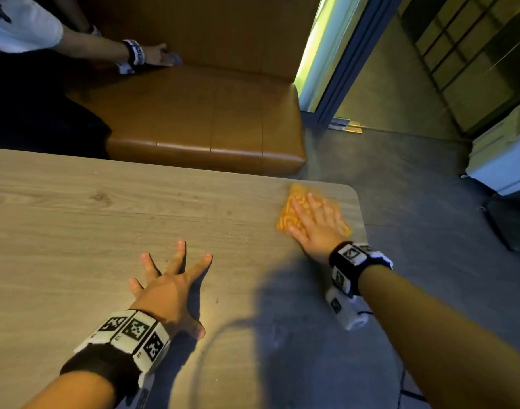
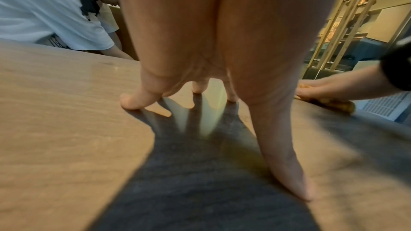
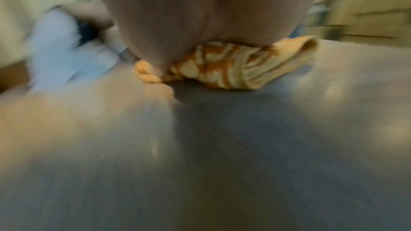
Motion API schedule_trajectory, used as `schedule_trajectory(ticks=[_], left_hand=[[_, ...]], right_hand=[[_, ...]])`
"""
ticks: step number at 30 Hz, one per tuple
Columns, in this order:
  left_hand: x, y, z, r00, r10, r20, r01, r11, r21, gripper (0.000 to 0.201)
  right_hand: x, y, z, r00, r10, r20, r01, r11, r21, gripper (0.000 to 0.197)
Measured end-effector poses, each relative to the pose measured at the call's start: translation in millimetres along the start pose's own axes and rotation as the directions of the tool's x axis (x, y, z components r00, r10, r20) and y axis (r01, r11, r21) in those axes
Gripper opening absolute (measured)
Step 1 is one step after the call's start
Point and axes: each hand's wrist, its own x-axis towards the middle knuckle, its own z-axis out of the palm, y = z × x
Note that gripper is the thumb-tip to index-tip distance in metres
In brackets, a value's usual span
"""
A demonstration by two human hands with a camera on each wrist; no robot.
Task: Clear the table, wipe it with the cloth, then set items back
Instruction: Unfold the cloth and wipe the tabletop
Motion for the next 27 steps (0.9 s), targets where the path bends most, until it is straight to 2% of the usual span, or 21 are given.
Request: schedule_trajectory(ticks=[1,2,3,4,6,8,9,11,12,13,14,15,16,17,18,19,21,22,24,27], left_hand=[[-0.4,0.4,0.7,1.000,0.000,-0.001,0.000,1.000,-0.003,0.135],[0.1,0.4,0.8,1.000,0.004,-0.007,-0.004,1.000,-0.003,0.135],[0.6,0.5,0.0,1.000,0.005,-0.006,-0.005,1.000,0.000,0.135],[0.2,0.8,-0.1,1.000,0.001,0.002,-0.001,1.000,0.001,0.134],[-1.1,1.3,-1.1,1.000,0.001,0.008,-0.001,1.000,0.005,0.134],[-1.7,2.3,-2.2,1.000,0.004,0.007,-0.005,1.000,0.010,0.134],[-2.6,3.0,-3.2,1.000,0.002,0.014,-0.003,1.000,0.015,0.133],[-3.5,3.4,-4.6,1.000,0.000,0.023,-0.001,1.000,0.013,0.133],[-3.9,3.3,-5.1,1.000,0.002,0.022,-0.002,1.000,0.013,0.133],[-3.9,3.3,-5.1,1.000,0.003,0.022,-0.004,1.000,0.014,0.133],[-3.6,3.1,-4.5,1.000,0.002,0.017,-0.002,1.000,0.013,0.133],[-3.5,2.7,-4.0,1.000,-0.001,0.012,0.001,1.000,0.014,0.133],[-3.4,2.3,-3.2,1.000,-0.003,0.007,0.003,1.000,0.015,0.133],[-3.3,2.2,-2.7,1.000,-0.005,0.004,0.005,1.000,0.016,0.133],[-2.8,1.8,-2.4,1.000,-0.007,0.005,0.007,1.000,0.021,0.133],[-2.2,1.4,-2.2,1.000,-0.008,0.005,0.008,1.000,0.028,0.133],[-0.2,0.6,-1.1,1.000,-0.009,-0.001,0.009,0.999,0.039,0.133],[-0.3,0.3,-0.3,1.000,-0.010,-0.003,0.010,0.999,0.042,0.133],[-1.4,1.1,-0.5,1.000,-0.006,-0.004,0.006,0.999,0.052,0.133],[-3.6,3.2,-3.5,1.000,-0.007,0.009,0.007,0.998,0.056,0.132]], right_hand=[[14.6,-5.0,-7.0,0.982,0.190,-0.016,-0.188,0.978,0.086,0.065],[28.9,-16.6,-12.0,0.953,0.302,-0.010,-0.297,0.945,0.137,0.064],[37.4,-30.6,-16.2,0.947,0.321,-0.003,-0.317,0.937,0.144,0.063],[39.6,-42.1,-17.9,0.961,0.275,0.004,-0.273,0.953,0.129,0.062],[29.9,-50.3,-11.5,1.000,0.011,-0.010,-0.011,0.999,0.051,0.063],[15.8,-33.7,-7.3,0.961,-0.277,-0.023,0.276,0.961,-0.024,0.072],[9.6,-22.2,-9.6,0.928,-0.372,-0.029,0.371,0.928,-0.040,0.075],[3.8,-5.2,-18.6,0.872,-0.488,-0.052,0.488,0.873,-0.002,0.070],[3.1,-2.4,-24.0,0.855,-0.509,-0.103,0.517,0.853,0.074,0.063],[3.8,-1.8,-30.1,0.852,-0.477,-0.214,0.514,0.841,0.172,0.057],[8.6,-1.8,-37.8,0.869,-0.358,-0.342,0.459,0.842,0.284,0.053],[16.2,-3.3,-44.8,0.881,-0.180,-0.438,0.360,0.854,0.375,0.055],[28.3,-3.7,-50.9,0.882,0.014,-0.472,0.218,0.874,0.434,0.060],[40.5,-4.7,-55.9,0.877,0.151,-0.455,0.080,0.890,0.449,0.063],[54.8,-5.2,-56.4,0.890,0.207,-0.405,-0.013,0.902,0.432,0.058],[65.2,-8.4,-55.2,0.912,0.193,-0.363,-0.036,0.917,0.396,0.049],[76.2,-17.8,-49.0,0.955,0.040,-0.294,0.068,0.935,0.347,0.040],[76.0,-21.7,-45.3,0.967,-0.052,-0.249,0.135,0.934,0.332,0.042],[63.4,-23.7,-37.9,0.966,-0.192,-0.171,0.235,0.928,0.288,0.050],[25.2,-21.4,-24.2,0.951,-0.298,-0.080,0.309,0.916,0.258,0.058]])
